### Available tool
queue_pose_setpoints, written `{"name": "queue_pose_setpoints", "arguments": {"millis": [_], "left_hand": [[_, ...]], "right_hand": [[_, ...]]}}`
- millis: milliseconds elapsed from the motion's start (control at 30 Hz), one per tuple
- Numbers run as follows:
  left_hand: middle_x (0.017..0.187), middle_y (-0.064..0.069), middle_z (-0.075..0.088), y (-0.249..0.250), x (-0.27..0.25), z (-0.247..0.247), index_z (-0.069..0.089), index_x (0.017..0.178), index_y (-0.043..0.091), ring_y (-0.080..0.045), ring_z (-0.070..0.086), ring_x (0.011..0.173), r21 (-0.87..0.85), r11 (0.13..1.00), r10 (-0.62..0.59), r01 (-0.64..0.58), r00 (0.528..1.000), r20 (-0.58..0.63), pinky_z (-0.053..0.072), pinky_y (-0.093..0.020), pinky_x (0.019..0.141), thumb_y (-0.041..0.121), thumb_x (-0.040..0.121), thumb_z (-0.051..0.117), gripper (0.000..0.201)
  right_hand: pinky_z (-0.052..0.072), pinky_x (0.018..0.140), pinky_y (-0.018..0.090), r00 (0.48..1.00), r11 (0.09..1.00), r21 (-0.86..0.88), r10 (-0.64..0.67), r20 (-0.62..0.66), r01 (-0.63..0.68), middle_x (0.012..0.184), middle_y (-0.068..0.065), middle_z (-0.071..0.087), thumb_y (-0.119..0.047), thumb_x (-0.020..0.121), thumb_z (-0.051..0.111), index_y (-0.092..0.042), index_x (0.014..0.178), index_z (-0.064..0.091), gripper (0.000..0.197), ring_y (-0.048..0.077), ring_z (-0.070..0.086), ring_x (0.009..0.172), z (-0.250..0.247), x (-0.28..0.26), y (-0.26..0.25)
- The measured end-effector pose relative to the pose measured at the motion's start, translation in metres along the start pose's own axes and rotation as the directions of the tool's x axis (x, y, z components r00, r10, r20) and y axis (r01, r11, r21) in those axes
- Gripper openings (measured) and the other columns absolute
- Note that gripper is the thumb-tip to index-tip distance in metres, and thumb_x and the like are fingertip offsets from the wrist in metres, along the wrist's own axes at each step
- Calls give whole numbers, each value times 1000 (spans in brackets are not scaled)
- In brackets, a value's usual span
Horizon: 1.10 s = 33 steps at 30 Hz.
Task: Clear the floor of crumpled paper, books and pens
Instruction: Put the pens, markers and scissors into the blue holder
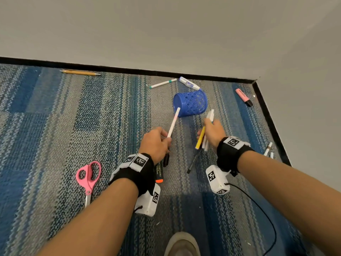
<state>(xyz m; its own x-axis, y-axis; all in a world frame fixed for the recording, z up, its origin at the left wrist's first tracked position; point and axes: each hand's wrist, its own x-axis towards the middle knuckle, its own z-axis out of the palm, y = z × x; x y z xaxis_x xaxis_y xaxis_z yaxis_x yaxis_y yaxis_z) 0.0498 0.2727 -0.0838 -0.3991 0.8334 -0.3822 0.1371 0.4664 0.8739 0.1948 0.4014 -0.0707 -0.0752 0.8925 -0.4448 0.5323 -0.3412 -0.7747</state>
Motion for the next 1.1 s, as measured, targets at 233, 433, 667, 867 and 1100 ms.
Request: {"name": "queue_pose_setpoints", "arguments": {"millis": [233, 433, 667, 867, 1100], "left_hand": [[72, -7, 67, 28, -18, 43, 55, 77, 11, -17, 60, 50, 2, 994, 104, -110, 950, 295, 52, -26, 53, 6, 89, 65, 16], [93, -8, 67, 11, -16, 44, 64, 89, 14, -28, 62, 91, 407, 903, 153, -140, 988, 0, 46, -37, 81, 32, 87, 66, 18], [123, -16, 55, -13, -15, 36, 49, 119, 5, -32, 53, 117, 802, 596, 29, -31, 999, 17, 47, -40, 90, 22, 94, 53, 31], [116, -17, 57, -10, -12, 36, 57, 111, 4, -36, 56, 108, 613, 790, 51, -38, 999, -4, 44, -41, 89, 24, 91, 56, 28], [103, -12, 68, 23, 5, 41, 72, 101, 14, -28, 63, 99, 339, 930, 165, -142, 986, -39, 47, -33, 93, 16, 86, 63, 17]], "right_hand": [[29, 43, 18, 975, 985, -91, -130, 182, 149, 44, -11, 43, -43, 90, 59, -19, 66, 56, 34, 3, 37, 41, -18, -28, 23], [52, 46, 26, 980, 994, 69, 68, 185, -82, 64, 9, 54, -14, 99, 44, -7, 76, 49, 25, 15, 59, 42, -29, -27, 37], [46, 79, 33, 994, 721, -691, 38, 106, 46, 99, 17, 65, -58, 86, 55, -10, 121, 59, 60, 31, 62, 92, -23, -29, 52], [45, 87, 37, 998, 662, -749, 27, 60, 27, 119, 22, 62, -41, 95, 47, -1, 117, 56, 47, 39, 58, 109, -8, -28, 53], [36, 60, 31, 974, 825, -527, -224, 28, 205, 82, 6, 58, -42, 93, 54, -8, 96, 55, 34, 25, 54, 73, -38, -22, 25]]}}
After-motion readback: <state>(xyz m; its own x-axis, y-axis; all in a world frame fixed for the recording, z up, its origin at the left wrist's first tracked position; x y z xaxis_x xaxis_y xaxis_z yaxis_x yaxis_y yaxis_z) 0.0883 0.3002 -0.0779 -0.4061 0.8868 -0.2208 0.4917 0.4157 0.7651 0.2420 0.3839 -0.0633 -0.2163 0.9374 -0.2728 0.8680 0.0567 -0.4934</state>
